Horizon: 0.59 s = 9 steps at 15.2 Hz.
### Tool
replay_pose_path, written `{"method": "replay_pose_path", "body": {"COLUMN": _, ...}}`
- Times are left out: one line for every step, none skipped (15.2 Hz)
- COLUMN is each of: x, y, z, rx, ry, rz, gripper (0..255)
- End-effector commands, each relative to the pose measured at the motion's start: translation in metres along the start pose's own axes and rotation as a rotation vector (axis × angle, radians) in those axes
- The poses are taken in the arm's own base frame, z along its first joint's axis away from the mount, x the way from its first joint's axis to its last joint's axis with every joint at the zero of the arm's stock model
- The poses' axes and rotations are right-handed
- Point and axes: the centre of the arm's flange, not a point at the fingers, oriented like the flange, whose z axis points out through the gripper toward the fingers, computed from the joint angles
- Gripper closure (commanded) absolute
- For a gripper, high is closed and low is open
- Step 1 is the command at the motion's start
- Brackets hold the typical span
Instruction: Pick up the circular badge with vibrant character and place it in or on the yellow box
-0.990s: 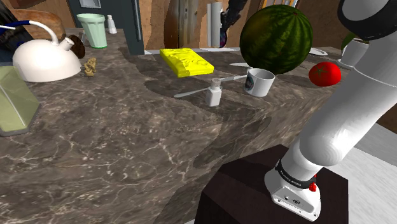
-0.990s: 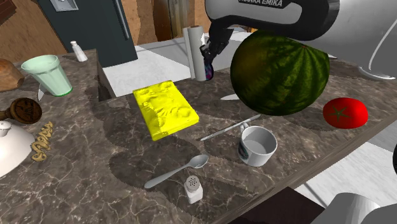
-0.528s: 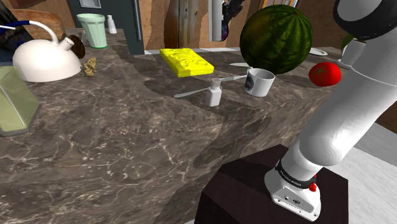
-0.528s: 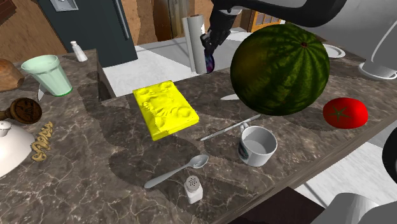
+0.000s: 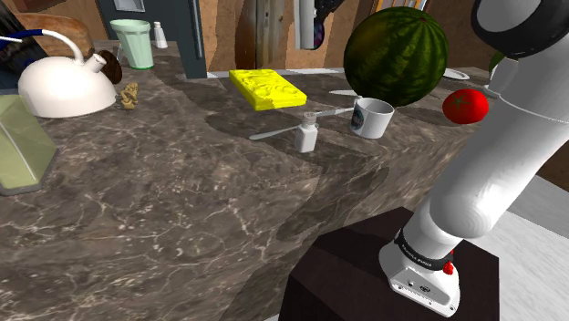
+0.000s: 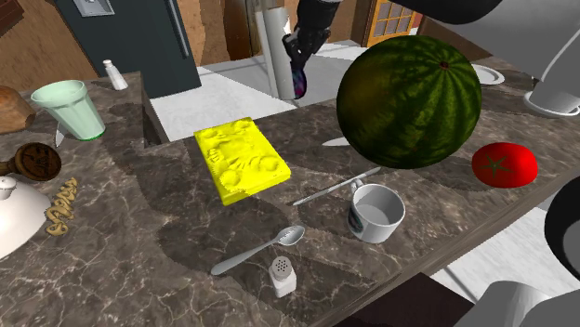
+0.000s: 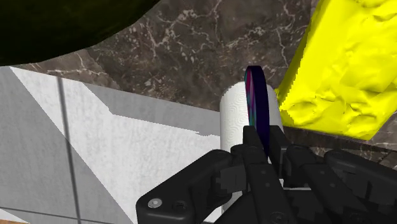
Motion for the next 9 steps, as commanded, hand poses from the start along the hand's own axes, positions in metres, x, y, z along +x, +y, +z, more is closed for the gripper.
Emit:
{"method": "replay_pose_path", "body": {"x": 0.007, "y": -0.026, "z": -0.005, "rx": 0.0, "ry": 0.0, "rz": 0.001, "gripper": 255}}
{"method": "replay_pose_path", "body": {"x": 0.011, "y": -0.038, "z": -0.008, "rx": 0.0, "ry": 0.0, "rz": 0.001, "gripper": 255}}
{"method": "replay_pose_path", "body": {"x": 0.014, "y": -0.051, "z": -0.01, "rx": 0.0, "ry": 0.0, "rz": 0.001, "gripper": 255}}
{"method": "replay_pose_path", "body": {"x": 0.018, "y": -0.063, "z": -0.013, "rx": 0.0, "ry": 0.0, "rz": 0.001, "gripper": 255}}
{"method": "replay_pose_path", "body": {"x": 0.021, "y": -0.076, "z": -0.015, "rx": 0.0, "ry": 0.0, "rz": 0.001, "gripper": 255}}
{"method": "replay_pose_path", "body": {"x": 0.025, "y": -0.088, "z": -0.017, "rx": 0.0, "ry": 0.0, "rz": 0.001, "gripper": 255}}
{"method": "replay_pose_path", "body": {"x": 0.028, "y": -0.101, "z": -0.02, "rx": 0.0, "ry": 0.0, "rz": 0.001, "gripper": 255}}
{"method": "replay_pose_path", "body": {"x": 0.031, "y": -0.113, "z": -0.022, "rx": 0.0, "ry": 0.0, "rz": 0.001, "gripper": 255}}
{"method": "replay_pose_path", "body": {"x": 0.035, "y": -0.126, "z": -0.025, "rx": 0.0, "ry": 0.0, "rz": 0.001, "gripper": 255}}
